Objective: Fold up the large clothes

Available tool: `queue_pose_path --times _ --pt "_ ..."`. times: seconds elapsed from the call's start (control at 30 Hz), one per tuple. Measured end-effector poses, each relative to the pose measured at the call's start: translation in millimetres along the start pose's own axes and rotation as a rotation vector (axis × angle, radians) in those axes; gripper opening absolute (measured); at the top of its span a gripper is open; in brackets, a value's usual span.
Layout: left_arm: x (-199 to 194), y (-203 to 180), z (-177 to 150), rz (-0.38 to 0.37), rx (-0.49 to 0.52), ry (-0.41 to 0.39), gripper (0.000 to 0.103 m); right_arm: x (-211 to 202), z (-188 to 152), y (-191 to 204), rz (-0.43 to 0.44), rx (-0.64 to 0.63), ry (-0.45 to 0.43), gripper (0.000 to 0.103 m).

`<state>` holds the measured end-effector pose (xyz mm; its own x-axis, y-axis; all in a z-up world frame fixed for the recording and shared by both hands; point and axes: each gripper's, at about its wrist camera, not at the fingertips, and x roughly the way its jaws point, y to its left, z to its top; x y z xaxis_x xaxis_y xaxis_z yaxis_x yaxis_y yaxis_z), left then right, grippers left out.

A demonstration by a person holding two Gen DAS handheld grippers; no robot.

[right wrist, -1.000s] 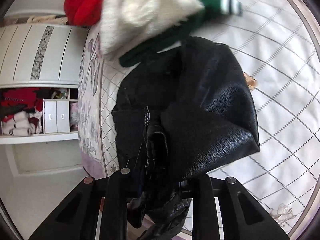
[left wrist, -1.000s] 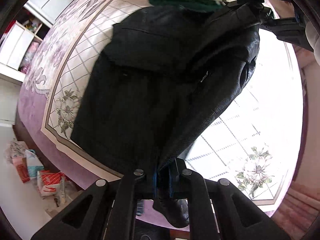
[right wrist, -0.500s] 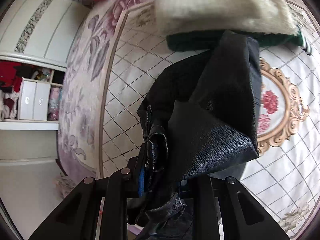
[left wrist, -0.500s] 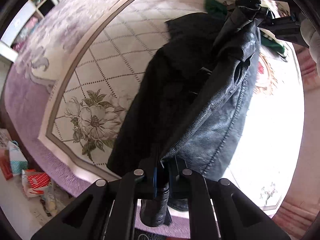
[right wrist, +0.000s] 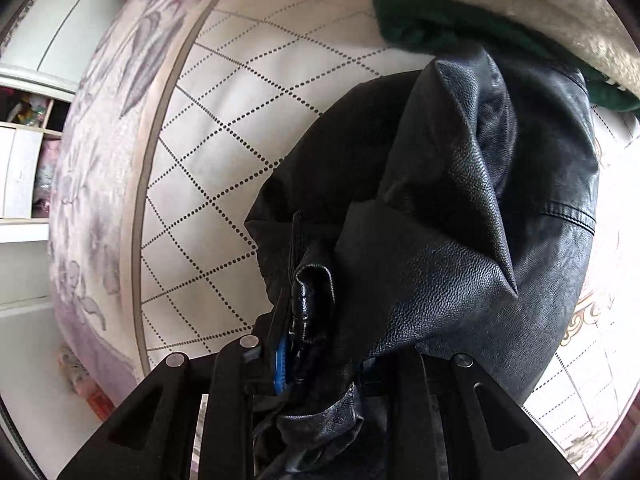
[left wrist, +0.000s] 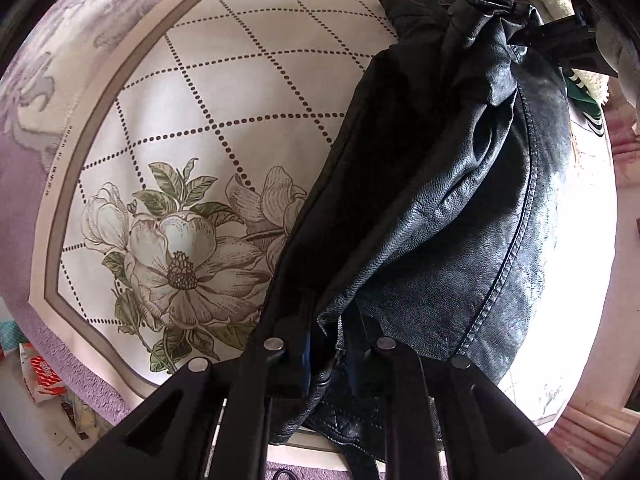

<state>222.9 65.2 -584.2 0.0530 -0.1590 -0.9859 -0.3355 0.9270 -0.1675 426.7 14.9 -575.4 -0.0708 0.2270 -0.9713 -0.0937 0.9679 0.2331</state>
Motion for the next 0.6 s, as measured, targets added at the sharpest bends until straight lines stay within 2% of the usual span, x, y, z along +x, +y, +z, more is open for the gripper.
queue_pose_path --times 0.17,0.2,0.3,0.37,0.4,0.43,0.53,0.6 --pt "0 6 5 -0.027 -0.010 0.024 0.016 -1 2 1 -0.020 -0.017 0.031 0.031" --pt "1 11 10 -0.032 -0.016 0.027 0.018 -2 2 3 -0.019 -0.023 0.036 0.036" --pt "-10 22 14 -0.040 -0.054 0.018 0.025 -6 1 7 -0.014 -0.041 0.043 0.042" --pt "-21 30 15 -0.027 -0.071 -0.002 0.044 -12 -1 7 0.009 -0.048 0.052 0.048" --pt "-28 31 15 -0.029 -0.084 -0.014 0.065 -16 -3 6 0.027 -0.045 0.053 0.049" --pt "-36 34 16 -0.039 -0.101 -0.029 0.078 -23 -6 4 0.052 -0.043 0.053 0.049" --pt "-60 41 19 -0.073 -0.153 -0.073 0.078 -51 -18 -3 0.109 -0.040 0.026 0.054" --pt "-72 43 20 -0.084 -0.169 -0.086 0.078 -71 -27 -12 0.122 -0.037 -0.017 0.061"
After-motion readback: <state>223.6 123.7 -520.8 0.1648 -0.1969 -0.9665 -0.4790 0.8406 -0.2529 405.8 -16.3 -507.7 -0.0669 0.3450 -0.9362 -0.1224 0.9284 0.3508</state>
